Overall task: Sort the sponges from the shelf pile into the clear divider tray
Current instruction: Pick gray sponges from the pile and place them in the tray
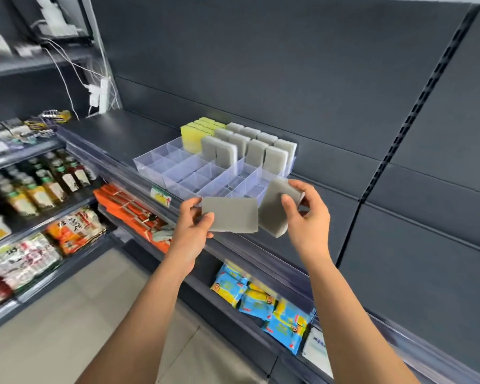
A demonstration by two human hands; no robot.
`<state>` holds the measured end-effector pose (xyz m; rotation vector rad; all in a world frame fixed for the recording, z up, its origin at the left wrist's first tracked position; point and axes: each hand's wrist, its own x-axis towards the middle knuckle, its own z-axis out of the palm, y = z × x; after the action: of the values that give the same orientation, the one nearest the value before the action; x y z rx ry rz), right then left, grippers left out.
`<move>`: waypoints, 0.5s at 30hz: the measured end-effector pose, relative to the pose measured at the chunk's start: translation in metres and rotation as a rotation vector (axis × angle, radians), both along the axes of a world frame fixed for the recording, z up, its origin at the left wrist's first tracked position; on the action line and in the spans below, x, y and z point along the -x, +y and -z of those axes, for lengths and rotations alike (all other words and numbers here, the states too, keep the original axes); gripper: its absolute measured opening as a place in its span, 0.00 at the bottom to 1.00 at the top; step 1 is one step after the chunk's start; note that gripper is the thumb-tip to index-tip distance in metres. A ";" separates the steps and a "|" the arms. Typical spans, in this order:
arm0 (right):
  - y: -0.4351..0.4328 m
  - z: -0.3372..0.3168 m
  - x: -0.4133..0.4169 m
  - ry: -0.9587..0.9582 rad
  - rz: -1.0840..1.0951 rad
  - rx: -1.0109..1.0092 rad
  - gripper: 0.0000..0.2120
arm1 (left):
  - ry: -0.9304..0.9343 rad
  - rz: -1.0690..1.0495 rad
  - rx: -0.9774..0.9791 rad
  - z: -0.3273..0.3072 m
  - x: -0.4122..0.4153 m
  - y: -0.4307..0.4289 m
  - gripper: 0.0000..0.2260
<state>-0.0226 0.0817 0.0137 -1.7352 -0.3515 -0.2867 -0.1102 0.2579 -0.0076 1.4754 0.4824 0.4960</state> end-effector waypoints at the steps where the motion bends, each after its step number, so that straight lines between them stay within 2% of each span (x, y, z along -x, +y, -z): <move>1: 0.009 0.001 -0.004 -0.004 -0.009 0.003 0.11 | -0.001 -0.033 -0.017 0.001 -0.002 0.009 0.15; 4: 0.032 0.002 -0.019 -0.019 -0.027 0.012 0.12 | -0.022 -0.094 -0.085 0.002 -0.013 0.032 0.09; 12: 0.085 0.002 -0.085 -0.021 -0.006 0.056 0.12 | -0.123 -0.090 -0.226 -0.013 -0.082 0.090 0.14; 15: 0.095 0.000 -0.112 -0.024 0.021 0.078 0.12 | -0.123 -0.052 -0.333 -0.016 -0.113 0.105 0.14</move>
<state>0.0892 0.1767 0.0134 -1.8142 -0.3668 -0.3131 0.0031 0.3626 0.0083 1.7411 0.3524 0.7299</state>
